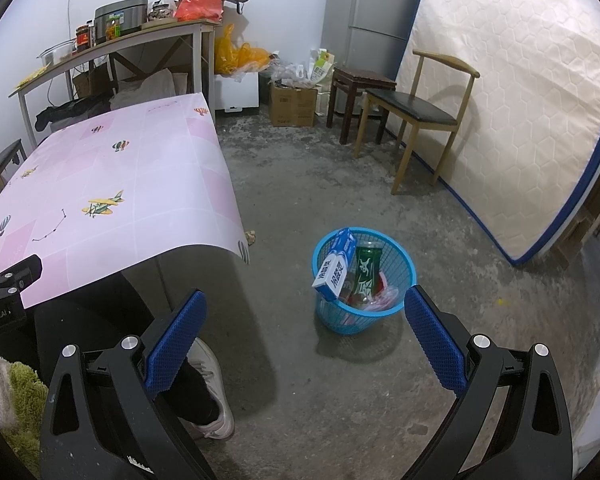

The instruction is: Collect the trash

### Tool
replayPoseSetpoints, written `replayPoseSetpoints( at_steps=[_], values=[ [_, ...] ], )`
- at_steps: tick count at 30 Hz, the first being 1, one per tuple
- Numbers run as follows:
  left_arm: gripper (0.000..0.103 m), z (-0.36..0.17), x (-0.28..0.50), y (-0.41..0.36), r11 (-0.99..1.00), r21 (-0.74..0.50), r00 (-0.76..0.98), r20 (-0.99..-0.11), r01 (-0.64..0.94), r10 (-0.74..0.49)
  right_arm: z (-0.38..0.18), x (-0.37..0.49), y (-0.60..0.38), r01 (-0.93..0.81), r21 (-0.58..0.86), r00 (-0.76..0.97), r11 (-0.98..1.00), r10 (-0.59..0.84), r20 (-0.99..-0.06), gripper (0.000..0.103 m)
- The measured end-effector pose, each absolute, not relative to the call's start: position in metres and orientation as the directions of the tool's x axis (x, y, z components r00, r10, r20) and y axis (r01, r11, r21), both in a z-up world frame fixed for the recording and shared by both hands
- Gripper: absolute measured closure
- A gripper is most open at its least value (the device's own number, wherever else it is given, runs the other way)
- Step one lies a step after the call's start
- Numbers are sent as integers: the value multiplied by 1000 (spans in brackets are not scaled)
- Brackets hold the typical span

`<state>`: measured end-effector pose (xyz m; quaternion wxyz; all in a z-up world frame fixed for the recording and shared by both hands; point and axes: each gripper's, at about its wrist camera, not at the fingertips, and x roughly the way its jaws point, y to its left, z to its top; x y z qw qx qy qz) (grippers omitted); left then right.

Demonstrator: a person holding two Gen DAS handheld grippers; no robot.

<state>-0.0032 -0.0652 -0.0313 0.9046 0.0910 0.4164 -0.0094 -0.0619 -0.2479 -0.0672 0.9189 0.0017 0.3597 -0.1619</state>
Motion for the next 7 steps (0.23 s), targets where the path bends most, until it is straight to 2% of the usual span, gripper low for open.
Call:
replayPoseSetpoints(
  at_steps=[7],
  values=[
    [6,-35,-5,-66,983,154,649,-759,95,56,-67,-62,-248,299,-113,689,948,-296,-662,8]
  ],
)
